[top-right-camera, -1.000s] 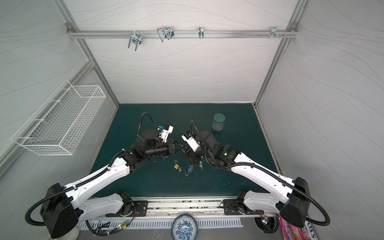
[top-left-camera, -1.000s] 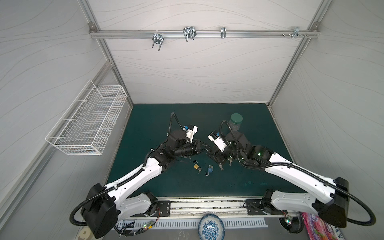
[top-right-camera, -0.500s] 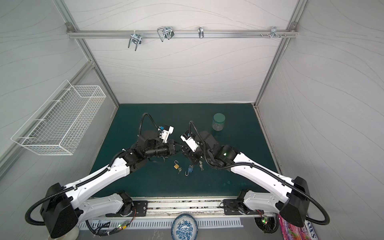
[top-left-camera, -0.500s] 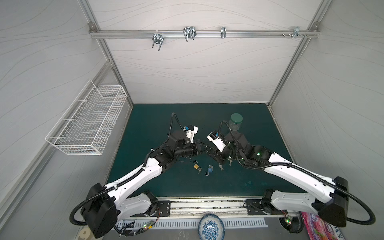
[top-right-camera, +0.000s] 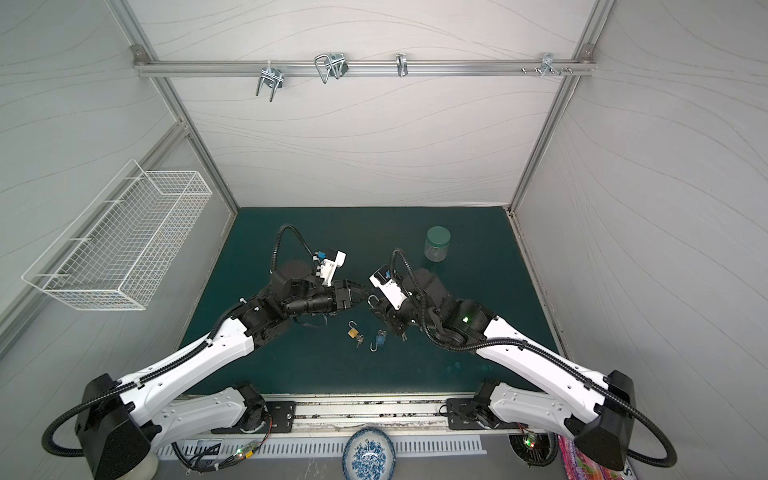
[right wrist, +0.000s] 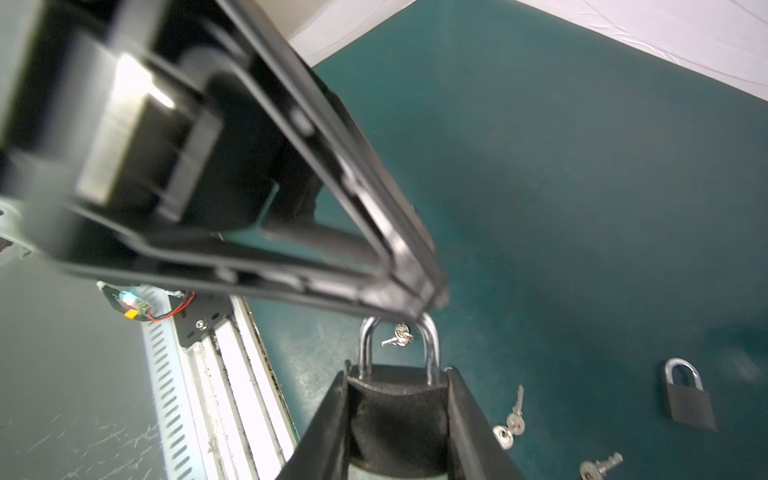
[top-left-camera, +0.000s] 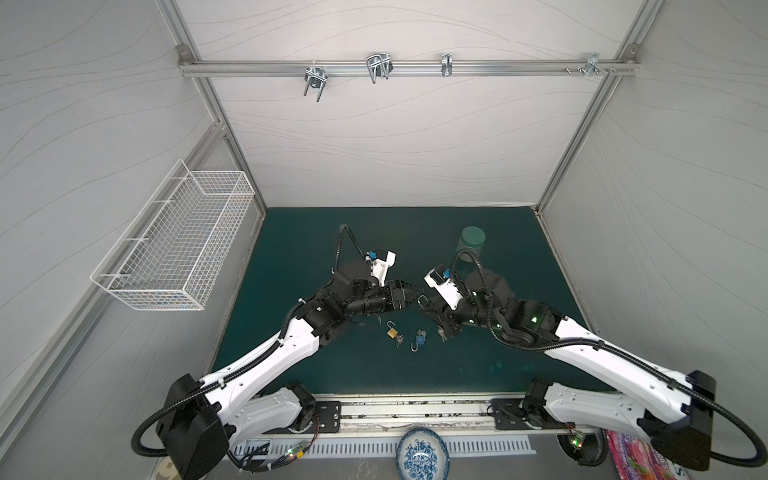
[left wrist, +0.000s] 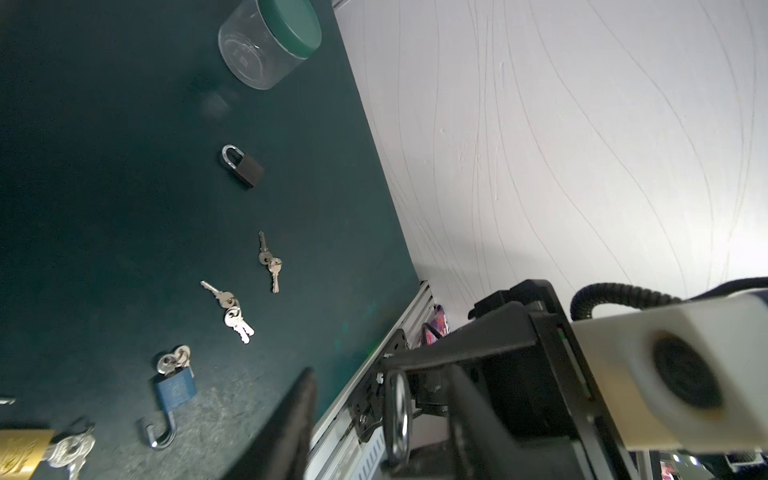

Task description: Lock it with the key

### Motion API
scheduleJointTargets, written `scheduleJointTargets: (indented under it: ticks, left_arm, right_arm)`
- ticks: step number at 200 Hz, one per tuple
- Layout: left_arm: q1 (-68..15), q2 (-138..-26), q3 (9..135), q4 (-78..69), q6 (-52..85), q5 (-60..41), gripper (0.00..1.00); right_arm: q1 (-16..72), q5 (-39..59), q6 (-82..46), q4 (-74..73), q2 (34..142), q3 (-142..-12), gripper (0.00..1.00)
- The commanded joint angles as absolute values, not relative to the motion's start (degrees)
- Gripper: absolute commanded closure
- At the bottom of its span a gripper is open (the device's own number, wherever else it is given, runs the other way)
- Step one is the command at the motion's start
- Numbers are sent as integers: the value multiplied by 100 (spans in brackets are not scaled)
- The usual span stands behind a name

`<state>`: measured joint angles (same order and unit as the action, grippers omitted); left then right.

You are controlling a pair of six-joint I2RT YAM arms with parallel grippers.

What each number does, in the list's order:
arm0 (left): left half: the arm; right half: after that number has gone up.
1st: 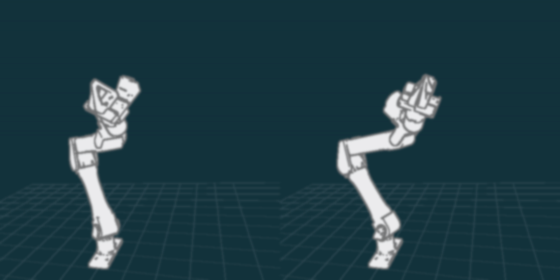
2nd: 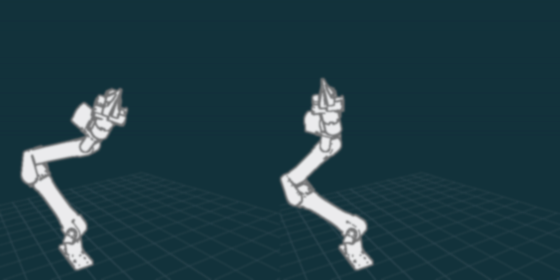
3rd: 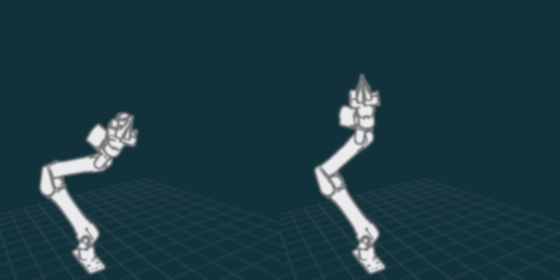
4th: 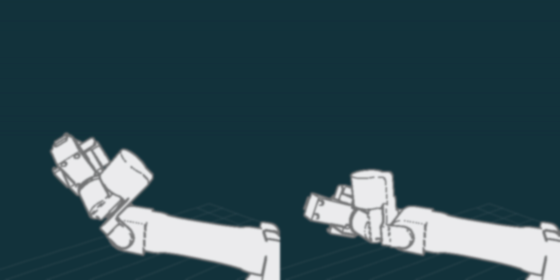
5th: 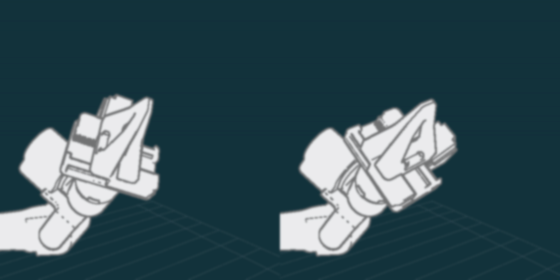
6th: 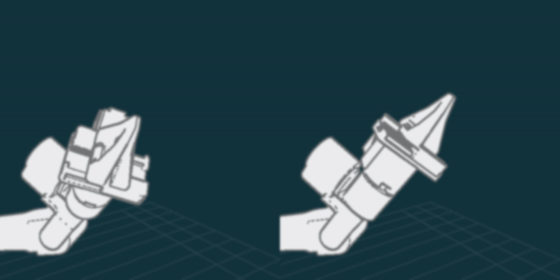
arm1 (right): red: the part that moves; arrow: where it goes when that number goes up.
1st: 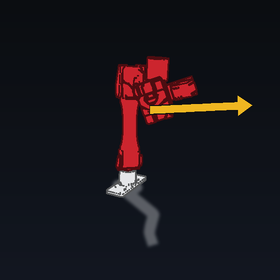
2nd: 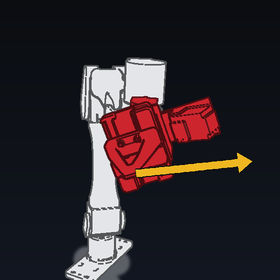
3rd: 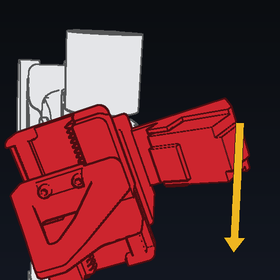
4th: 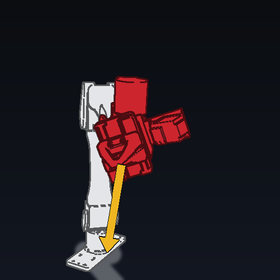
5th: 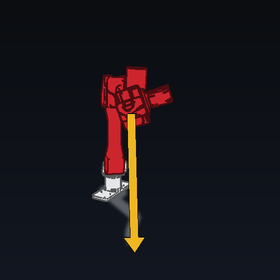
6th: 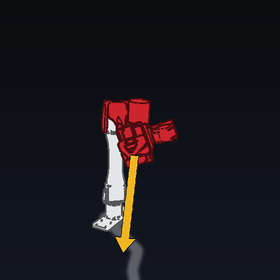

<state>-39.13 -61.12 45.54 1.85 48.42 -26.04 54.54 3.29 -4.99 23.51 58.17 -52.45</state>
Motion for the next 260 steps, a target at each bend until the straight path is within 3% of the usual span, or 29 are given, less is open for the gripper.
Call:
scheduleJointTargets:
  ticks: [1, 20, 43, 62, 136, 202, 260]
  left_arm:
    - [-3902, -5810, 4874, 861, 4368, -1981, 21]
    - [-3897, -5651, 4880, 1362, 4077, -1624, 17]
    - [-3895, -5514, 4780, 1786, 3929, -1219, 17]
    - [-3854, -5426, 4609, 1908, 3937, -1043, 17]
    - [-3067, -5344, 3900, 1874, 4200, -1255, 20]
    - [-2256, -5385, 3472, 1630, 4291, -1726, 19]
    - [-2170, -5458, 3569, 1594, 4287, -1915, 20]
  right_arm:
    - [5220, 33, -564, 2540, 5588, -5099, 100]
    - [4826, 106, -666, 2513, 5435, -4884, 100]
    - [4154, 1209, -729, 2079, 5348, -4547, 100]
    - [3709, 1534, -877, 1958, 5593, -4477, 100]
    - [3486, 328, -675, 2322, 7861, -5283, 100]
    - [3583, -89, -218, 2839, 9680, -6460, 100]
    - [3794, -652, 42, 3274, 10714, -7349, 100]
